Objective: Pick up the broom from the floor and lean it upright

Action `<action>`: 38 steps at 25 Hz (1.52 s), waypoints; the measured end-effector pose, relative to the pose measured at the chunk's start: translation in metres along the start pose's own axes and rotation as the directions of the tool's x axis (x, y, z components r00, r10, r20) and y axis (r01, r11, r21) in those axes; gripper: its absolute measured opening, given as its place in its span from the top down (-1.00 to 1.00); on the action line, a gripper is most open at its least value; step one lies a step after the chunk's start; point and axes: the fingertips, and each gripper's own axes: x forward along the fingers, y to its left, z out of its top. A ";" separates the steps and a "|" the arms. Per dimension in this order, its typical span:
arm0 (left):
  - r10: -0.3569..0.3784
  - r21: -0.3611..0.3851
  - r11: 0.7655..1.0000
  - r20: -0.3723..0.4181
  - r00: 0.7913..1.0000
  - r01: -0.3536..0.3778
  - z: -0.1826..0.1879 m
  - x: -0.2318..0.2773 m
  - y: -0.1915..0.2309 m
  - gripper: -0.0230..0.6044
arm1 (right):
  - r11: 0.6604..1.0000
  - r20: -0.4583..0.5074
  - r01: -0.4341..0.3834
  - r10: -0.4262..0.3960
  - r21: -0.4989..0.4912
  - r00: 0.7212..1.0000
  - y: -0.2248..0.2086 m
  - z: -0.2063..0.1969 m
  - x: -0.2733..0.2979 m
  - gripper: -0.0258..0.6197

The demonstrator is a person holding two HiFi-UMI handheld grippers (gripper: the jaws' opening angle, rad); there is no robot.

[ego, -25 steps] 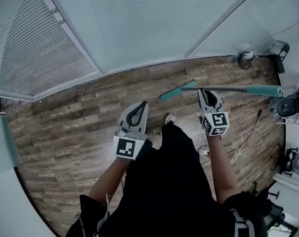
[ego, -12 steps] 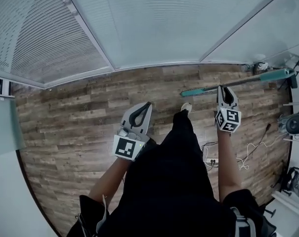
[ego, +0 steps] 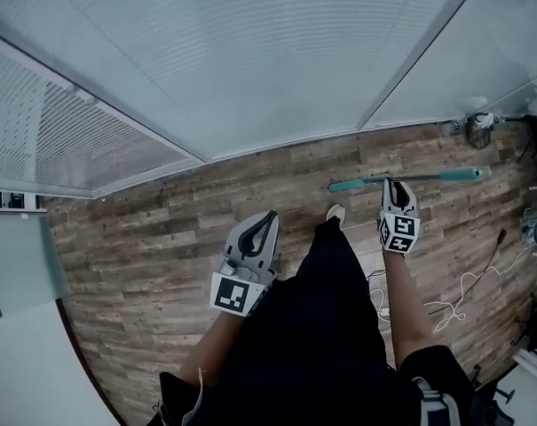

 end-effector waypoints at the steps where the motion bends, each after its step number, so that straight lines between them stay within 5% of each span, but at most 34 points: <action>1: -0.011 0.001 1.000 -0.011 1.000 0.011 -0.004 0.019 -0.005 0.86 | 1.000 -0.013 0.003 -0.003 0.009 1.000 -0.009 -0.009 0.011 0.66; 5: -0.056 0.028 0.998 -0.088 0.995 0.058 -0.028 0.102 -0.025 0.86 | 0.998 -0.076 0.013 -0.009 0.056 0.997 -0.049 -0.043 0.055 0.66; 8: -0.035 0.051 0.998 -0.067 0.997 0.039 -0.024 0.155 -0.037 0.86 | 0.997 -0.132 0.005 0.005 0.080 0.991 -0.076 -0.074 0.084 0.66; 12: 0.021 0.077 0.997 -0.061 0.998 -0.016 -0.021 0.197 -0.038 0.87 | 0.994 -0.183 -0.004 0.024 0.109 0.983 -0.100 -0.106 0.111 0.66; 16: -0.009 0.047 0.999 -0.110 0.994 0.014 -0.039 0.229 -0.035 0.87 | 0.995 -0.229 0.000 0.023 0.100 0.973 -0.109 -0.127 0.138 0.66; 24: -0.160 0.027 0.986 -0.175 0.971 0.167 -0.119 0.290 -0.036 0.87 | 0.988 -0.315 0.068 -0.020 0.142 0.949 -0.120 -0.199 0.185 0.66; 38: -0.142 -0.063 0.989 -0.168 0.976 0.133 -0.251 0.360 0.018 0.86 | 0.982 -0.441 0.121 -0.047 0.143 0.896 -0.125 -0.339 0.328 0.66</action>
